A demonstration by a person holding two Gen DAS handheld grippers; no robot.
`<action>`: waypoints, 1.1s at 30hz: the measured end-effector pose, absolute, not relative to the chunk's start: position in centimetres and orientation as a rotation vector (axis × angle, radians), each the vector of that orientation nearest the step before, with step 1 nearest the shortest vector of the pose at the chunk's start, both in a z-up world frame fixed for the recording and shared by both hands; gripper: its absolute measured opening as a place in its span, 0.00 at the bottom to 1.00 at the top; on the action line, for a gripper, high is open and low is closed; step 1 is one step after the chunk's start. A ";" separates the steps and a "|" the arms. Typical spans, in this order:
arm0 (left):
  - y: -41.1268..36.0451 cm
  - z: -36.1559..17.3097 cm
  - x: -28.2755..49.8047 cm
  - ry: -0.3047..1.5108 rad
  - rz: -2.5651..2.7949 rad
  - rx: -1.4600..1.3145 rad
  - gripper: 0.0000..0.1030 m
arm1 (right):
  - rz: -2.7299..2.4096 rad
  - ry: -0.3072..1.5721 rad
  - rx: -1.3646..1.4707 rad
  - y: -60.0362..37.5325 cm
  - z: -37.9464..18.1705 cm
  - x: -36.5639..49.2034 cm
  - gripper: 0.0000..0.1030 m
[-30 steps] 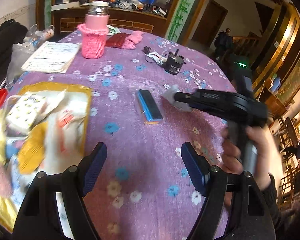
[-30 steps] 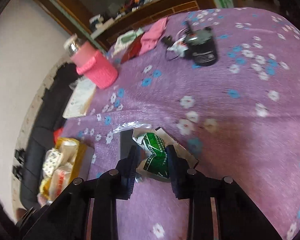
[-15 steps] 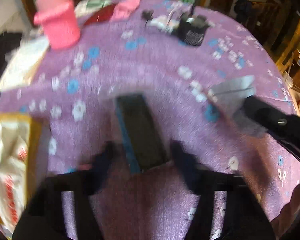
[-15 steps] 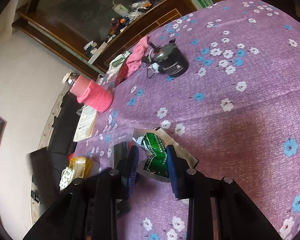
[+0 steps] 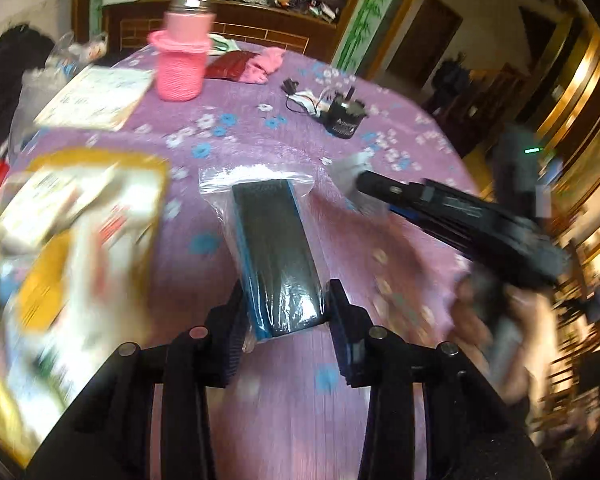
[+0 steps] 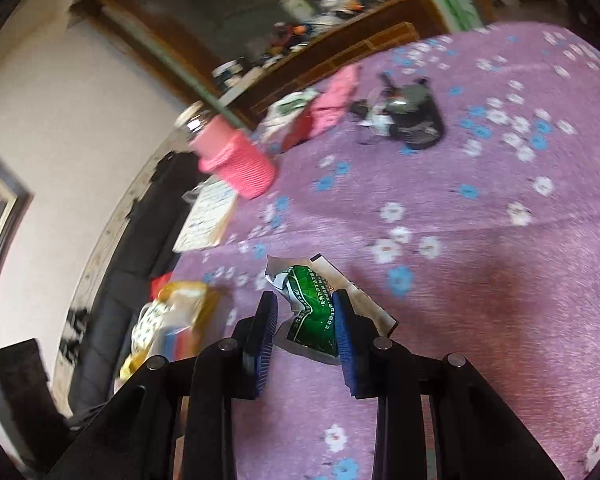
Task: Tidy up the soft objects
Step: 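Grasp the bagged blue-black phone case with the left tool while the right tool grasps the green packet, then lower the phone case and green packet into the foam box, opening both tools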
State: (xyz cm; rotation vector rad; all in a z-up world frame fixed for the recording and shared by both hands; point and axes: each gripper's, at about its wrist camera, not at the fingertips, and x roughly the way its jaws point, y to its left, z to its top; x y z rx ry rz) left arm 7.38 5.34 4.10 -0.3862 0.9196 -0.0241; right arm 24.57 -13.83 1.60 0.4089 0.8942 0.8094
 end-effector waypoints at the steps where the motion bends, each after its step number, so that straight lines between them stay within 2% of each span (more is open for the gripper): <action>1: 6.3 4.5 5.8 0.914 -0.034 -0.421 0.34 | 0.826 0.882 0.391 -13.4 1.7 24.2 0.27; 5: 10.9 5.9 -0.3 0.851 0.015 -0.485 0.34 | 0.927 0.851 0.326 -10.8 2.4 22.1 0.27; 9: 14.7 6.6 -2.9 0.817 0.078 -0.489 0.34 | 0.995 0.849 0.259 -7.9 3.7 18.9 0.27; 16: 19.2 6.3 -1.1 0.797 0.094 -0.491 0.35 | 1.065 0.838 0.168 -1.0 6.4 14.4 0.27; 25: 20.5 3.0 1.4 0.869 0.073 -0.412 0.37 | 0.912 0.888 0.140 7.5 5.1 18.8 0.30; 28: 20.5 3.0 0.2 0.810 0.040 -0.400 0.56 | 0.899 0.938 0.128 9.7 4.1 18.8 0.49; 30: 20.4 3.6 -1.3 0.745 0.063 -0.386 0.58 | 0.897 0.963 0.168 10.0 4.0 18.6 0.67; 31: 20.3 4.0 -2.0 0.723 0.071 -0.383 0.59 | 0.893 0.951 0.190 9.9 4.4 18.4 0.70; 33: 20.1 5.0 -3.5 0.684 0.087 -0.393 0.67 | 0.885 0.921 0.216 9.2 5.6 17.5 0.73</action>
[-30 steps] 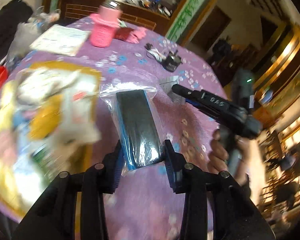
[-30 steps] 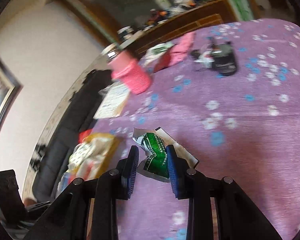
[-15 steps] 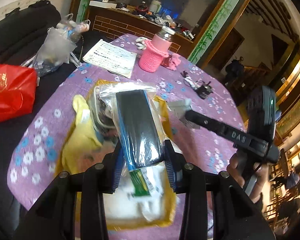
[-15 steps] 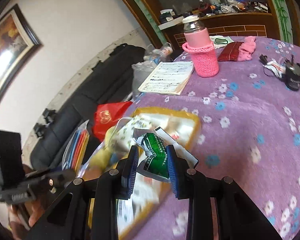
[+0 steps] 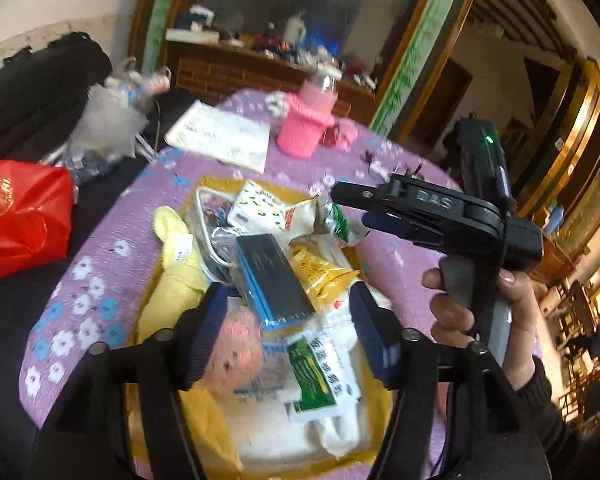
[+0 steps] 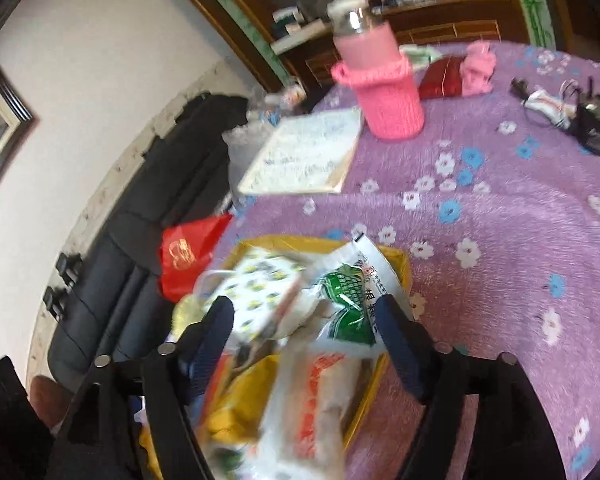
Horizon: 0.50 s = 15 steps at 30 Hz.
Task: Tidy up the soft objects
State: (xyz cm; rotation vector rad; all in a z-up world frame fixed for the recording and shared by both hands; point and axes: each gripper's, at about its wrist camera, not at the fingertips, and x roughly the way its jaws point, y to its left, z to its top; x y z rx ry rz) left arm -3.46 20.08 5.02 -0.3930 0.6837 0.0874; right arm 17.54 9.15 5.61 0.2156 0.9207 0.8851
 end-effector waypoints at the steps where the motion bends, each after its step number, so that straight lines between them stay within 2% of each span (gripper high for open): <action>1: 19.8 5.5 -4.3 0.659 0.115 -0.400 0.74 | 0.893 0.900 0.224 8.6 6.5 16.6 0.73; 5: 18.7 6.6 -7.0 0.612 0.246 -0.359 0.75 | 0.951 0.827 0.230 5.9 8.0 11.6 0.78; 11: 17.7 6.3 -9.8 0.641 0.308 -0.348 0.75 | 0.939 0.757 0.148 2.8 7.0 3.6 0.84; 15: 16.5 5.9 -11.3 0.662 0.340 -0.313 0.75 | 0.872 0.747 0.114 1.6 6.6 0.7 0.84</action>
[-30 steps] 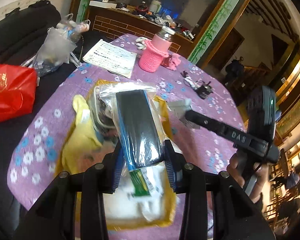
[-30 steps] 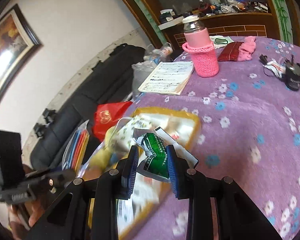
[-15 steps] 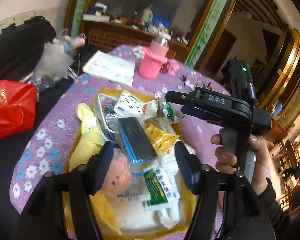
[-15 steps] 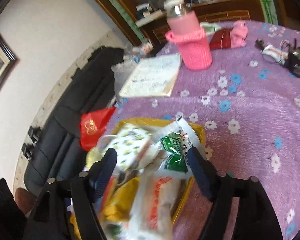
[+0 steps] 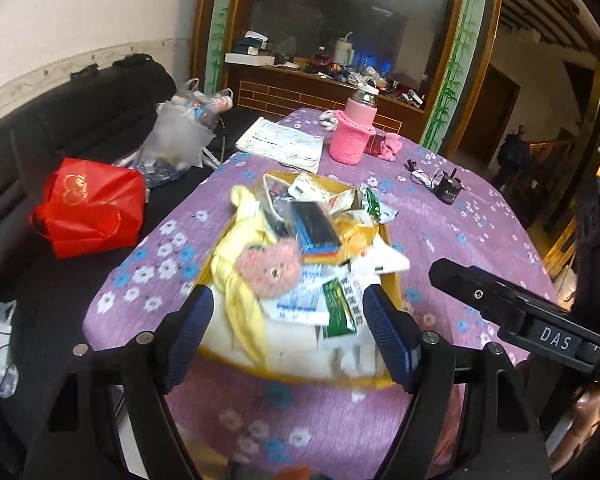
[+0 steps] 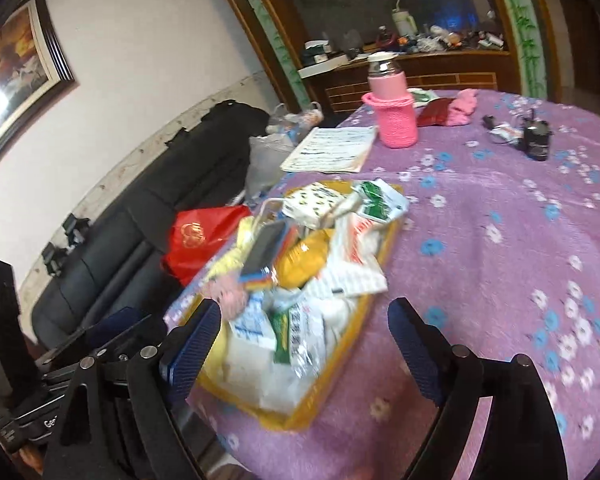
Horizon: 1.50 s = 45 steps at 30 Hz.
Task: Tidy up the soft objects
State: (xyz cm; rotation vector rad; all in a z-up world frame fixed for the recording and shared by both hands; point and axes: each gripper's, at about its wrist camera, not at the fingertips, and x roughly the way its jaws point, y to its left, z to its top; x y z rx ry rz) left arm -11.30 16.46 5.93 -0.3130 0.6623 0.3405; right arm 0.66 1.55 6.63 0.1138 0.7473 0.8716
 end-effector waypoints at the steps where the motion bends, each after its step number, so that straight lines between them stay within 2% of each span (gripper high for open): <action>1: 16.2 5.8 -11.6 0.665 0.346 -0.305 0.75 | 0.852 0.740 0.102 1.2 6.7 -0.1 0.84; 16: 14.9 5.3 -14.0 0.672 0.385 -0.252 0.75 | 0.741 0.704 0.006 -1.3 8.9 -5.0 0.84; 45: 16.1 2.8 -9.8 0.788 0.424 -0.203 0.75 | 0.733 0.708 -0.069 -0.9 7.8 -2.1 0.84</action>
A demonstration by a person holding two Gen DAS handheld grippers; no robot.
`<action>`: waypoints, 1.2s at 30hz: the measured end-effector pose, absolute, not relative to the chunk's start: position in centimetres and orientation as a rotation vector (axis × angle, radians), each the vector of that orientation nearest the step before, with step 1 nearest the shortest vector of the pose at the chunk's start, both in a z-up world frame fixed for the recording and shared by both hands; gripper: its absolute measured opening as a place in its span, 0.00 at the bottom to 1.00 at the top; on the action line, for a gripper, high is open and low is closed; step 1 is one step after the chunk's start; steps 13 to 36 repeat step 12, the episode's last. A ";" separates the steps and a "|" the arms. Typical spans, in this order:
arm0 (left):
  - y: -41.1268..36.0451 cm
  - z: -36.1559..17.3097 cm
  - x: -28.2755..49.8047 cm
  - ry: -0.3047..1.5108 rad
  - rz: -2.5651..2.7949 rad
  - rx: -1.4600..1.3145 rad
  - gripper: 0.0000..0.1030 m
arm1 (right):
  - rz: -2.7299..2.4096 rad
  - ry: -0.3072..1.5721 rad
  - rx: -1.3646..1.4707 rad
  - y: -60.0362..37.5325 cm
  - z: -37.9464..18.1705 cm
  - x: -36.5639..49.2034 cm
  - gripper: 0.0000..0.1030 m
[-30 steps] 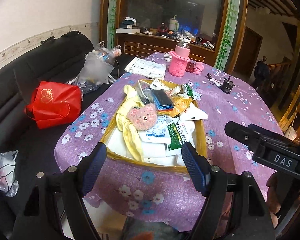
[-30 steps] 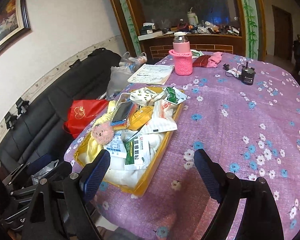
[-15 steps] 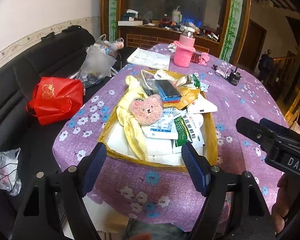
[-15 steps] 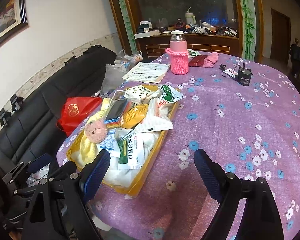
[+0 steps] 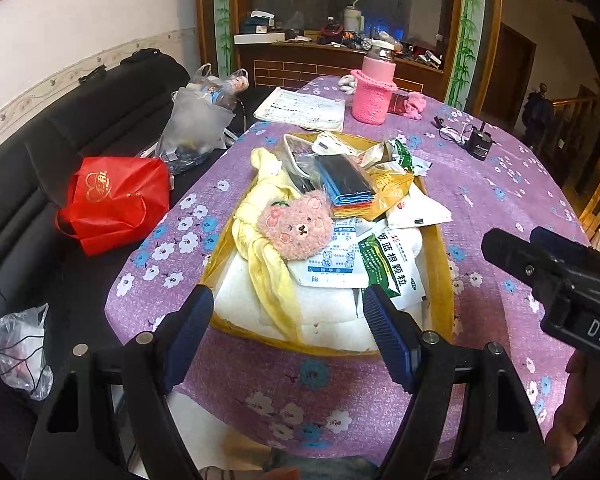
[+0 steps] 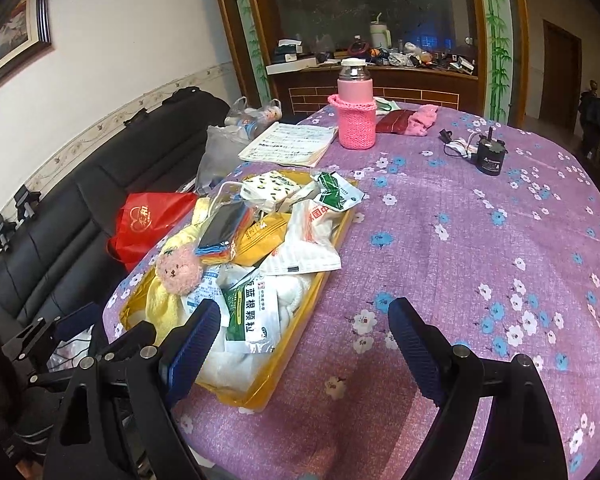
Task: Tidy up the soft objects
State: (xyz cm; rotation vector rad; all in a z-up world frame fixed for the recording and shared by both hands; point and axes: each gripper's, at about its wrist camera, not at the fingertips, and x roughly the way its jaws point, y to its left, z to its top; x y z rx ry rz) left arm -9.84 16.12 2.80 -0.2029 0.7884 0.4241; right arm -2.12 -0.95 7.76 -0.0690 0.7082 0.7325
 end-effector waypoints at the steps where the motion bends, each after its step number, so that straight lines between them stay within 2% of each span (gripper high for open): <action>1: 16.2 2.7 -9.7 0.793 0.426 -0.203 0.75 | 0.733 0.710 -0.069 -0.9 7.7 -2.0 0.84; 36: 17.2 2.0 -9.0 0.802 0.376 -0.228 0.75 | 0.757 0.730 -0.096 0.8 7.0 -1.1 0.84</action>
